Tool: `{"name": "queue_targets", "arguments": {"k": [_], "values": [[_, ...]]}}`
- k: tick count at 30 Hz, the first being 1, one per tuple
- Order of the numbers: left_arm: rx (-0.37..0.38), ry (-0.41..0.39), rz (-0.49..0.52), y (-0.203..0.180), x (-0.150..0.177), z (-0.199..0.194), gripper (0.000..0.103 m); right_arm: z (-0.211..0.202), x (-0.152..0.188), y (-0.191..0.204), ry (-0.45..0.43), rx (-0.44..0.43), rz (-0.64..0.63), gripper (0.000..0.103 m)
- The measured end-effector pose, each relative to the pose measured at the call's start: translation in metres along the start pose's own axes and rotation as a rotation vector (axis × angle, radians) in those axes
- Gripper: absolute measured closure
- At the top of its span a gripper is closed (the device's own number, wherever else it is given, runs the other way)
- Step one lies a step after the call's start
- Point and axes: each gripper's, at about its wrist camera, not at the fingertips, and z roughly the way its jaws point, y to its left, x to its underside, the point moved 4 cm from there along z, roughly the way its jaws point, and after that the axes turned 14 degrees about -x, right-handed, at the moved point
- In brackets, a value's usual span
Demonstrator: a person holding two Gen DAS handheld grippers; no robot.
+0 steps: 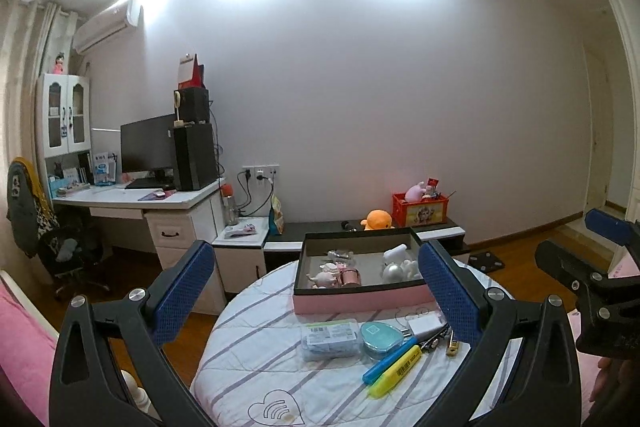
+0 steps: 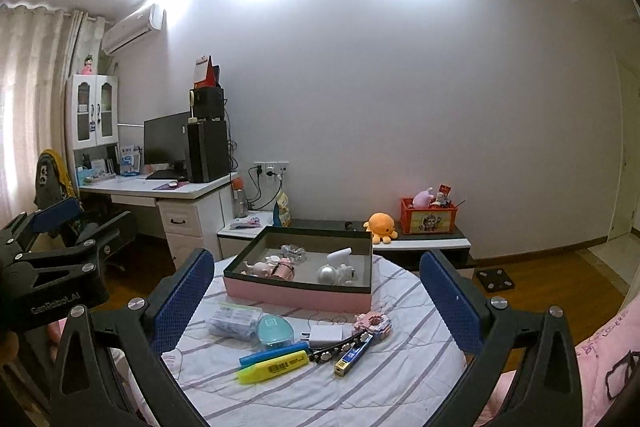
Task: Organize rigid objects
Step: 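Lift both open tools out of the pink box back over the bed, then lower the left tool to the clear plastic box while the right tool approaches the pink block donut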
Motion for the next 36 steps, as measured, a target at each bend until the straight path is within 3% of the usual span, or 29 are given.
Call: {"name": "queue_targets", "arguments": {"k": [16, 24, 32, 36], "values": [[-0.012, 0.036, 0.029, -0.004, 0.012, 0.009, 0.000, 0.008, 0.015, -0.008, 0.043, 0.005, 0.027, 0.000], [0.011, 0.168, 0.074, -0.016, 0.055, 0.045, 0.000, 0.032, 0.049, -0.034, 0.152, 0.048, 0.072, 0.000], [0.103, 0.347, 0.125, -0.044, 0.115, 0.086, 0.000, 0.062, 0.105, -0.072, 0.308, 0.103, 0.141, 0.000], [0.085, 0.411, 0.155, -0.050, 0.137, 0.108, 0.000, 0.083, 0.131, -0.091, 0.397, 0.122, 0.179, 0.000]]}}
